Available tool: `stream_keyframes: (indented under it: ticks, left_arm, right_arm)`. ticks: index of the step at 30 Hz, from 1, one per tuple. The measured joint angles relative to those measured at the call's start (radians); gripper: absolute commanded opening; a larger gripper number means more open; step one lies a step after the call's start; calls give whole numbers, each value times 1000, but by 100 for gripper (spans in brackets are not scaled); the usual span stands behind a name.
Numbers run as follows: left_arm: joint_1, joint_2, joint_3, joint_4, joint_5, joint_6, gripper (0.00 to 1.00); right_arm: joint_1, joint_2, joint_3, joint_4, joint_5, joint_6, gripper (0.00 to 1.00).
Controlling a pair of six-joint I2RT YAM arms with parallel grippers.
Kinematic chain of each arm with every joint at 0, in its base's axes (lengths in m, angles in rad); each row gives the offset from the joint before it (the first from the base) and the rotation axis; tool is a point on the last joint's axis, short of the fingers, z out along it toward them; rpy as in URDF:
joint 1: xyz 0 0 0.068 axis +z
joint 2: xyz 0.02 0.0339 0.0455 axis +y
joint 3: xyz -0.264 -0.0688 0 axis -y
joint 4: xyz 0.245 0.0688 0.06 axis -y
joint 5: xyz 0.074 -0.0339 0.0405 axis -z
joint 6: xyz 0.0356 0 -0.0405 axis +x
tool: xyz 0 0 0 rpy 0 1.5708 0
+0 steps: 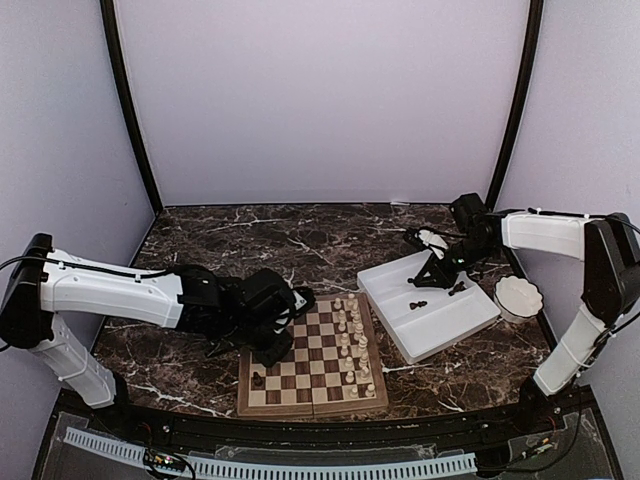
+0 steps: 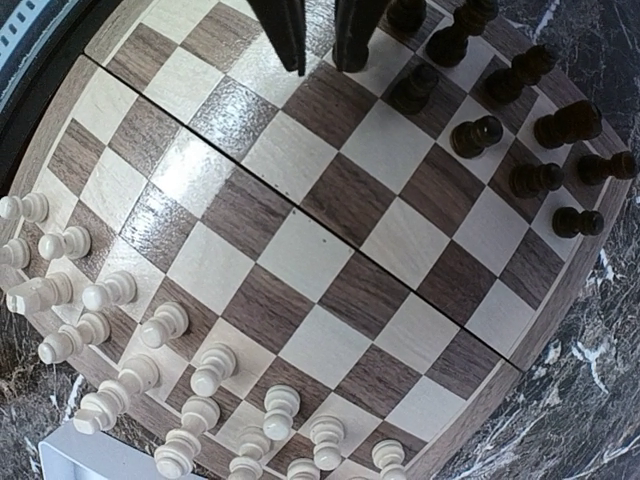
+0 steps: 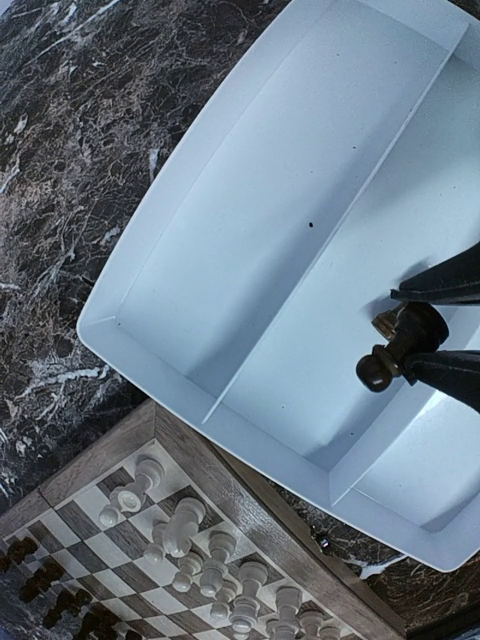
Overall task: Set up the chess pieces on the board
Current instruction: Place the pawn on d7.
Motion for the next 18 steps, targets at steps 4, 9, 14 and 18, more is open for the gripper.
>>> stream_keyframes:
  ticks: [4,9,14,18]
  left_arm:
    - [0,24,5,5,13,3,9]
    - [0,66,13,1,15,6,8]
    - [0,72,18,-4,8,9,7]
    - [0,72,22,-8,1,13,12]
  right_arm:
    - [0,0,0,0,0,0,12]
    - [0,0,-1,0,0,0,12]
    - [0,0,-1,0,0,0,12]
    - [0,0,-1,0,0,0,12]
